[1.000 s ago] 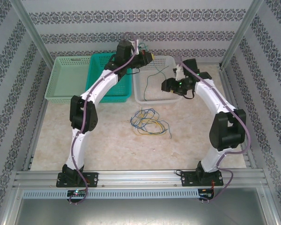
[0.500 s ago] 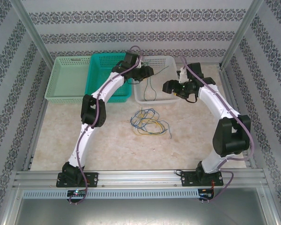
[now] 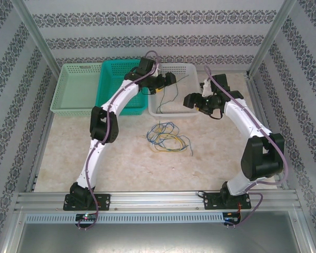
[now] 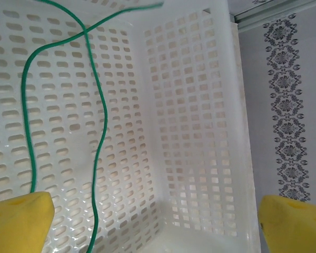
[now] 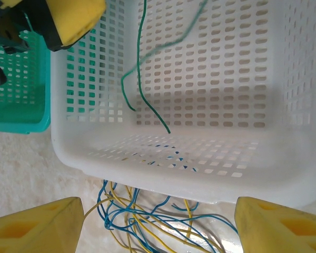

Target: Untangle the cables

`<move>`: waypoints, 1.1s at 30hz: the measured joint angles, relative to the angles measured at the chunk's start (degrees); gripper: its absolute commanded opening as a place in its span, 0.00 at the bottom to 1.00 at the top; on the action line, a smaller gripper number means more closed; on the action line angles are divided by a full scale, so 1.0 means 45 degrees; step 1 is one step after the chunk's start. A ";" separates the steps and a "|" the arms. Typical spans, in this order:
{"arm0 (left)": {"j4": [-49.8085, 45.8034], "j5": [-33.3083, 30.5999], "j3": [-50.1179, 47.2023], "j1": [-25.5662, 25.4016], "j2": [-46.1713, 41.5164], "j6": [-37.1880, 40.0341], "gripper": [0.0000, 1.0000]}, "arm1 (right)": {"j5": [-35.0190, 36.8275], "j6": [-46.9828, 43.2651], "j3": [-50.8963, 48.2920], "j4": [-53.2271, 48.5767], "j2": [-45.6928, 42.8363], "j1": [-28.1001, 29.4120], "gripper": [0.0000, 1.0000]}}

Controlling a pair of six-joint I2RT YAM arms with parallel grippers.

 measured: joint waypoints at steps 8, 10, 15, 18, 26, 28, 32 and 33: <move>-0.0369 0.0092 0.0000 -0.0015 -0.0855 0.0403 1.00 | 0.0359 -0.0029 0.0000 -0.0058 -0.0102 0.0015 0.72; -0.0461 0.0083 -0.0019 -0.0068 -0.1268 0.0627 1.00 | 0.0622 -0.0136 0.0000 -0.0199 -0.0272 0.0102 0.71; -0.0321 -0.0107 -0.1953 -0.0087 -0.3793 0.1355 1.00 | 0.1049 -0.0865 -0.0437 -0.0180 -0.1375 0.0879 0.69; 0.0272 -0.0316 -0.4813 -0.0087 -0.6212 0.1836 1.00 | 0.1200 -0.1472 -0.1214 -0.0175 -0.2259 0.1758 0.68; 0.2074 -0.1273 -1.3080 -0.0083 -1.0962 0.2560 1.00 | 0.2157 -0.1564 -0.3118 -0.0491 -0.1938 0.3507 0.63; 0.2225 -0.1394 -1.4630 -0.0083 -1.1259 0.2555 1.00 | 0.2676 -0.1627 -0.3269 -0.0568 -0.1535 0.4231 0.63; 0.2608 -0.1447 -1.6432 -0.0083 -1.1293 0.2225 1.00 | 0.3429 -0.1710 -0.3269 -0.0525 -0.0442 0.5013 0.59; 0.2691 -0.1447 -1.6650 -0.0083 -1.1293 0.2113 1.00 | 0.3643 -0.1705 -0.3269 -0.0525 -0.0160 0.5047 0.57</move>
